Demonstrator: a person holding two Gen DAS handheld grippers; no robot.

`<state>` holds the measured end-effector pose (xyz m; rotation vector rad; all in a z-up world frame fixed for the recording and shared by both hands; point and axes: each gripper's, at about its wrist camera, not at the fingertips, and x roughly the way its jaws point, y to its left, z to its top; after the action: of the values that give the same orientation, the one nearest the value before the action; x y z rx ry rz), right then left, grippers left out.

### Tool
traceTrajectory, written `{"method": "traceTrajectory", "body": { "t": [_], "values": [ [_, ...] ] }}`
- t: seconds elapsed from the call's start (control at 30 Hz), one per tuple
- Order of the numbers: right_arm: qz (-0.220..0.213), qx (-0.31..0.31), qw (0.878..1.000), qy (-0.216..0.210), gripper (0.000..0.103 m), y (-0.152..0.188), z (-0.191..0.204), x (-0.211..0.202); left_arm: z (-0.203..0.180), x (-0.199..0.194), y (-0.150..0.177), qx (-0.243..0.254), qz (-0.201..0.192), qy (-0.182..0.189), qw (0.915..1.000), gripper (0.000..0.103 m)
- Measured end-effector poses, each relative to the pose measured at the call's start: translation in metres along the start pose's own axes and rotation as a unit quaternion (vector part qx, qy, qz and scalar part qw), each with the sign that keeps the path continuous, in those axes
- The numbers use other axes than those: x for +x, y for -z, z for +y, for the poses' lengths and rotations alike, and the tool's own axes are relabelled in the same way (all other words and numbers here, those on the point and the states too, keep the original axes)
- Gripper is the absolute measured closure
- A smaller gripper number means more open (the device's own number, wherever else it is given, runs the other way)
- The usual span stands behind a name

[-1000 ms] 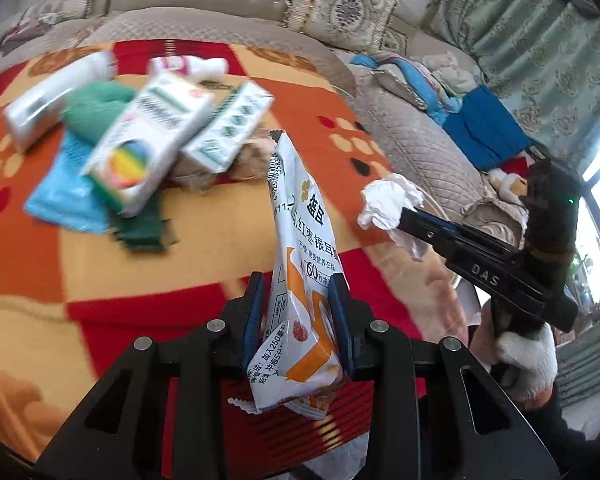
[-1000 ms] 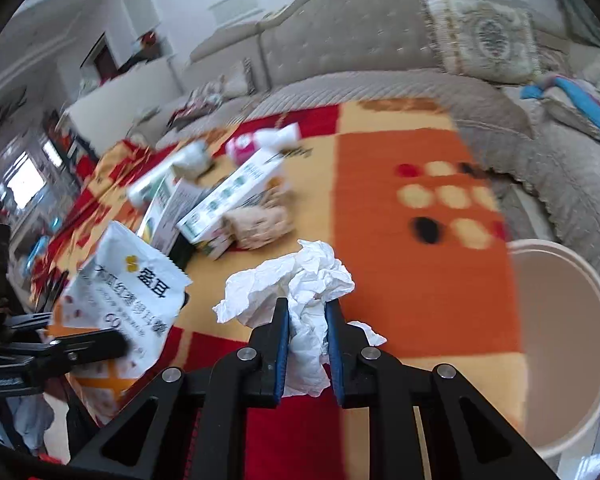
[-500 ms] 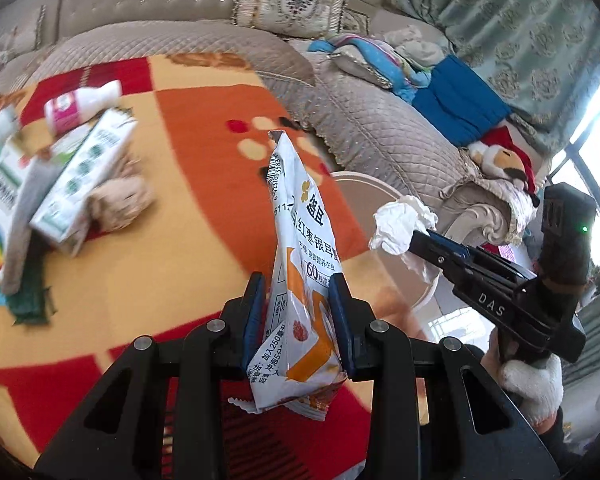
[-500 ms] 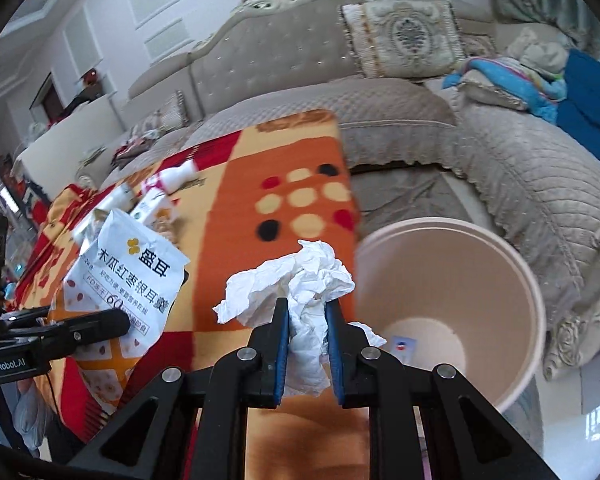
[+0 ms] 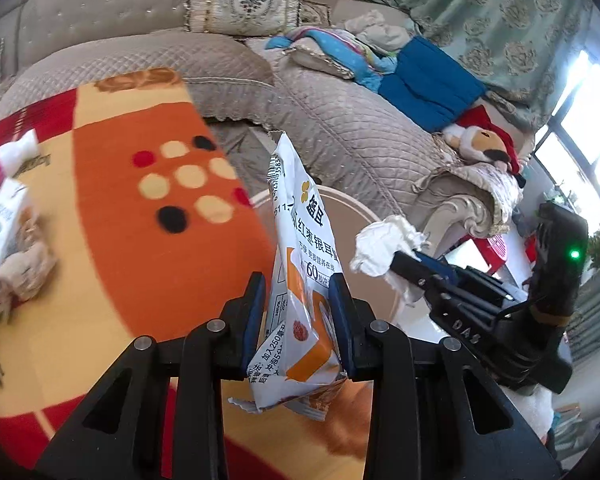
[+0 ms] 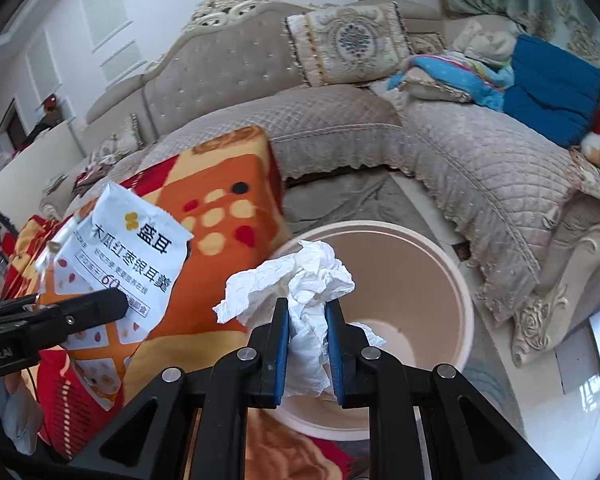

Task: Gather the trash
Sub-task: 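Carry the wrapper and tissue over the beige bin and release both, then move both grippers back over the remaining items on the blanket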

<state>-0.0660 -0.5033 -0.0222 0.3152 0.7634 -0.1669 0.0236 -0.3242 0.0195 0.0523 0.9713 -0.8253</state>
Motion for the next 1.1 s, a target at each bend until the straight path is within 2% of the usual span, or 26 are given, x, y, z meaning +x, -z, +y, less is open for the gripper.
{"method": "traceTrajectory", "body": {
  "t": [0.3,0.77,0.83,0.9,0.93,0.97,1.1],
  "values": [
    [0.02,0.033,0.999,0.017,0.086,0.009,-0.03,0.019,-0.016,0.031,-0.013,-0.004,0.009,0.011,0.9999,0.073],
    [0.036,0.041,0.998,0.02,0.086,0.008,-0.031,0.043,-0.019,0.047,-0.017,-0.012,0.01,0.009,0.9998,0.07],
    [0.044,0.043,0.998,0.017,0.086,0.008,-0.031,0.047,-0.017,0.047,-0.017,-0.013,0.01,0.011,0.9998,0.056],
    [0.05,0.049,0.997,0.016,0.076,0.009,-0.032,0.051,-0.013,0.047,-0.017,-0.02,0.01,0.017,0.9996,0.051],
    [0.05,0.052,0.997,0.016,0.064,0.01,-0.033,0.052,-0.012,0.047,-0.017,-0.024,0.009,0.019,0.9995,0.051],
    [0.049,0.054,0.997,0.016,0.061,0.01,-0.034,0.052,-0.011,0.046,-0.017,-0.025,0.009,0.017,0.9995,0.051],
    [0.05,0.059,0.997,0.018,0.061,0.012,-0.035,0.05,-0.008,0.043,-0.015,-0.022,0.008,0.012,0.9997,0.051]
  ]
}}
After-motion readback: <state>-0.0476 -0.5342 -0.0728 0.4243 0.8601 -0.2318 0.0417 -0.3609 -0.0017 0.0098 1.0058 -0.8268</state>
